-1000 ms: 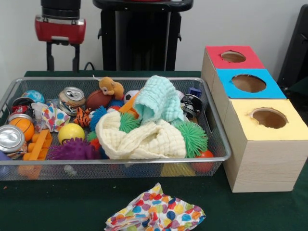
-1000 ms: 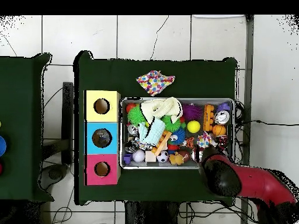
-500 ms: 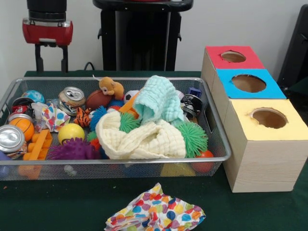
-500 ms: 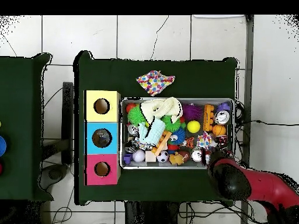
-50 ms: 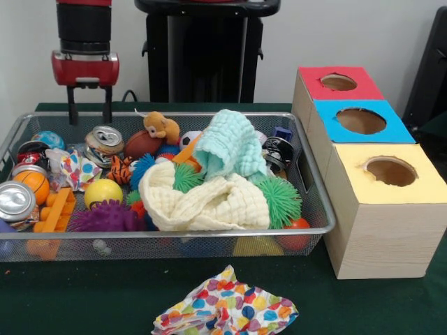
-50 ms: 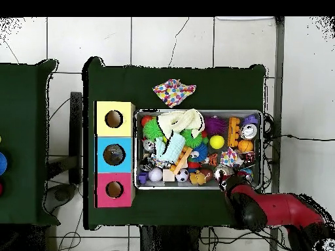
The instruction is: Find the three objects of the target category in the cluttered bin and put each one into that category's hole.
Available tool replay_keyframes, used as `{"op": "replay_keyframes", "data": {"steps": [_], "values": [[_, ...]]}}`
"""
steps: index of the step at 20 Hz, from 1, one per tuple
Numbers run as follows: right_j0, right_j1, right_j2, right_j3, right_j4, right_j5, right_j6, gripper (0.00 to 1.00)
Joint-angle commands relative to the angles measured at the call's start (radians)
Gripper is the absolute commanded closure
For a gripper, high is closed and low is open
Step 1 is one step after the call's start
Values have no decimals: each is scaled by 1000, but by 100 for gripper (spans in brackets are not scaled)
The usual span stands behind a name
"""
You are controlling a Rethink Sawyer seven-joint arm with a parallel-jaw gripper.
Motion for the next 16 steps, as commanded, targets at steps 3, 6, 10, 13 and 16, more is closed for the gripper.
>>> {"op": "replay_keyframes", "data": {"steps": [3,6,10,13,16], "values": [[-8,129,7,-55,-131,-35,-12,0],[-30,147,29,-72,-135,-10,-35,0],[-101,195,99,-94,-135,39,-111,0],[-144,226,139,-118,-134,69,-155,0],[-181,237,182,-122,-123,104,-196,0]]}}
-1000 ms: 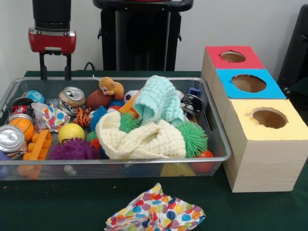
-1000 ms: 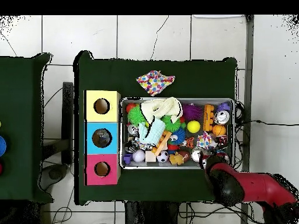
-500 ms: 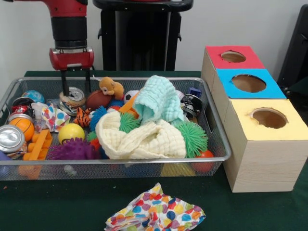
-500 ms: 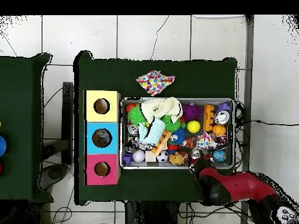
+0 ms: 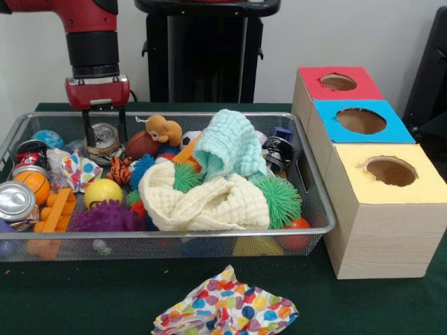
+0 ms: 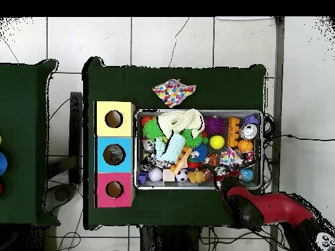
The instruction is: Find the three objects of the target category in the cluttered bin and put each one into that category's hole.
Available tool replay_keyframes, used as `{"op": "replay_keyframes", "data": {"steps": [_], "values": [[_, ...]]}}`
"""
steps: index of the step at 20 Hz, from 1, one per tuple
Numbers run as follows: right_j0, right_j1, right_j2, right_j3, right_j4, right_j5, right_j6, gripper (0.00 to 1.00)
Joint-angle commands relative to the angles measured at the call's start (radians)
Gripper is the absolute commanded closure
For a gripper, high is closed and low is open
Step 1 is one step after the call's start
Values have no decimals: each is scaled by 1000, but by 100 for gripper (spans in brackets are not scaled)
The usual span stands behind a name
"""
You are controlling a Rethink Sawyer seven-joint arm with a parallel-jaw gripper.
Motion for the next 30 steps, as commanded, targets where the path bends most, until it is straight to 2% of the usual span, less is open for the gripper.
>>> {"op": "replay_keyframes", "data": {"steps": [1,4,10,16,18,24,30], "values": [[-90,117,117,-102,-60,153,-213,0],[-103,131,136,-119,-62,175,-236,0],[-155,212,182,-169,-84,201,-304,0],[-230,320,229,-227,-105,227,-386,0],[-240,323,231,-224,-112,226,-388,0],[-221,311,189,-216,-161,171,-295,0],[-231,301,201,-228,-162,193,-319,0]]}}
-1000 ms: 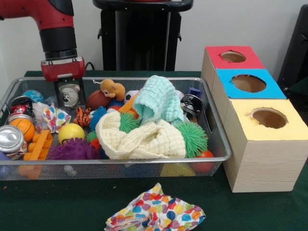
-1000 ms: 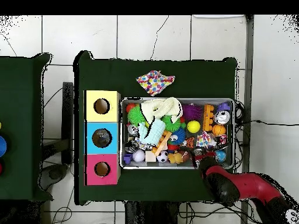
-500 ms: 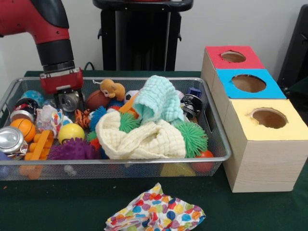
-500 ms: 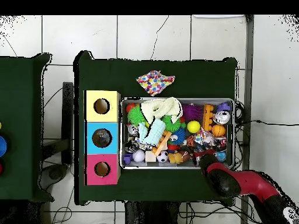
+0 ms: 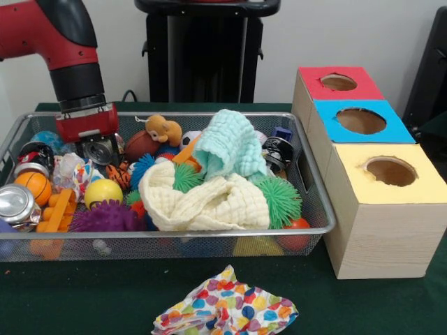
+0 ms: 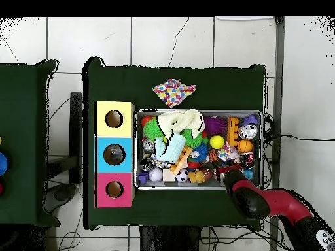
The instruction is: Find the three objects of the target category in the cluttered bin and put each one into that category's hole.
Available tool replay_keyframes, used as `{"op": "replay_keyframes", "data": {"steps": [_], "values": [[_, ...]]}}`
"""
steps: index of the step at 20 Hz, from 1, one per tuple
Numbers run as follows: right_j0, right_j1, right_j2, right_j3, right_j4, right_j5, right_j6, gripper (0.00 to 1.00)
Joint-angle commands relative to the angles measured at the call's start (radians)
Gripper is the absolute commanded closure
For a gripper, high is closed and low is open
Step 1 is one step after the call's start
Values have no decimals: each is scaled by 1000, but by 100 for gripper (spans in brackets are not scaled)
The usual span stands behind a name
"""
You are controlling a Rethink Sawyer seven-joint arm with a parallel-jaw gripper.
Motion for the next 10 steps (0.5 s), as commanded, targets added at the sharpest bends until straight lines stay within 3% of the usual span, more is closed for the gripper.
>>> {"op": "replay_keyframes", "data": {"steps": [1,7,10], "values": [[-4,42,14,-127,-120,125,-302,0],[34,-15,1,-113,-137,106,-254,0],[85,-66,-42,-96,-161,83,-182,0]]}}
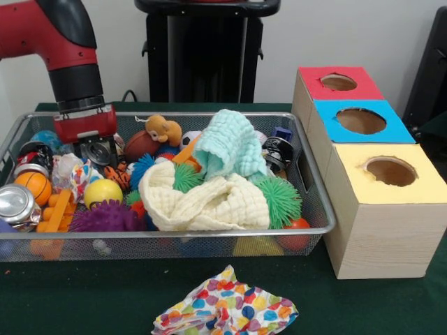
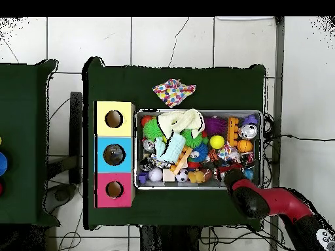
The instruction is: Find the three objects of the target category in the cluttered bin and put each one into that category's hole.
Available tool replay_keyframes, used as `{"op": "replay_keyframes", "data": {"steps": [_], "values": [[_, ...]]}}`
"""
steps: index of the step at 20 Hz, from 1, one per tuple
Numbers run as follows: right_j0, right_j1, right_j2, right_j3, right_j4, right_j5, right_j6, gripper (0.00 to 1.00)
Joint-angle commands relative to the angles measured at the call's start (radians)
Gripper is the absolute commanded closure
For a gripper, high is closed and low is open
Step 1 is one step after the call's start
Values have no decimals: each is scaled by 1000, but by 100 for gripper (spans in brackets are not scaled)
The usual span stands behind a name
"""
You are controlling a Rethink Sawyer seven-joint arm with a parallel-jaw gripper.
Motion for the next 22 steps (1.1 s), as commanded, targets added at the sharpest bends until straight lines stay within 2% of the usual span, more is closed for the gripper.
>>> {"op": "replay_keyframes", "data": {"steps": [1,5,11,15,22], "values": [[91,-88,-56,-78,-135,83,-160,0],[165,-198,-114,-33,-141,88,-73,0],[249,-307,-180,9,-118,106,-21,0],[266,-331,-198,18,-92,109,-22,0],[283,-314,-221,11,-86,93,-16,0]]}}
